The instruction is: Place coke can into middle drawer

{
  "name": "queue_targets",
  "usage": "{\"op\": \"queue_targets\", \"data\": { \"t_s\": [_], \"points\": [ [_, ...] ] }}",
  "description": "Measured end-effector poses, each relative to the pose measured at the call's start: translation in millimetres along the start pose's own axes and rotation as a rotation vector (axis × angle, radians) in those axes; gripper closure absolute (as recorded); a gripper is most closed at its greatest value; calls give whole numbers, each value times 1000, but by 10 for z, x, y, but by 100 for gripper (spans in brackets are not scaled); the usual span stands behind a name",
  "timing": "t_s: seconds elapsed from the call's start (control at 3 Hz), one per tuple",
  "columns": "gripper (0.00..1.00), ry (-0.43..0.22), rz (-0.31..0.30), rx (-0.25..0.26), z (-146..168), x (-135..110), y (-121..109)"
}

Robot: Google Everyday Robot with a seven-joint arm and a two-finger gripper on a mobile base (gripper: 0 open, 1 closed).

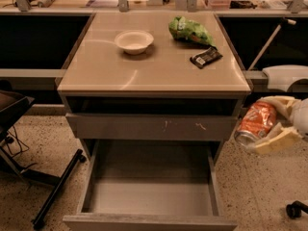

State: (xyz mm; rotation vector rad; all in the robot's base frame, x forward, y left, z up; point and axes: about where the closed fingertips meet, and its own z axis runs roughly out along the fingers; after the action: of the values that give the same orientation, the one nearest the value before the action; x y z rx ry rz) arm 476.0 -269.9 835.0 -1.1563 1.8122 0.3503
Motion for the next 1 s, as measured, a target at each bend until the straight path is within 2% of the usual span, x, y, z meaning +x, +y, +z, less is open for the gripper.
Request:
{"op": "queue_targets", "data": {
  "t_s": [0.33,0.67,1.0],
  "points": [
    [100,22,41,-29,440,445,366],
    [100,12,84,-46,988,757,634],
    [100,-13,99,-64,1580,837,788]
  ]
}}
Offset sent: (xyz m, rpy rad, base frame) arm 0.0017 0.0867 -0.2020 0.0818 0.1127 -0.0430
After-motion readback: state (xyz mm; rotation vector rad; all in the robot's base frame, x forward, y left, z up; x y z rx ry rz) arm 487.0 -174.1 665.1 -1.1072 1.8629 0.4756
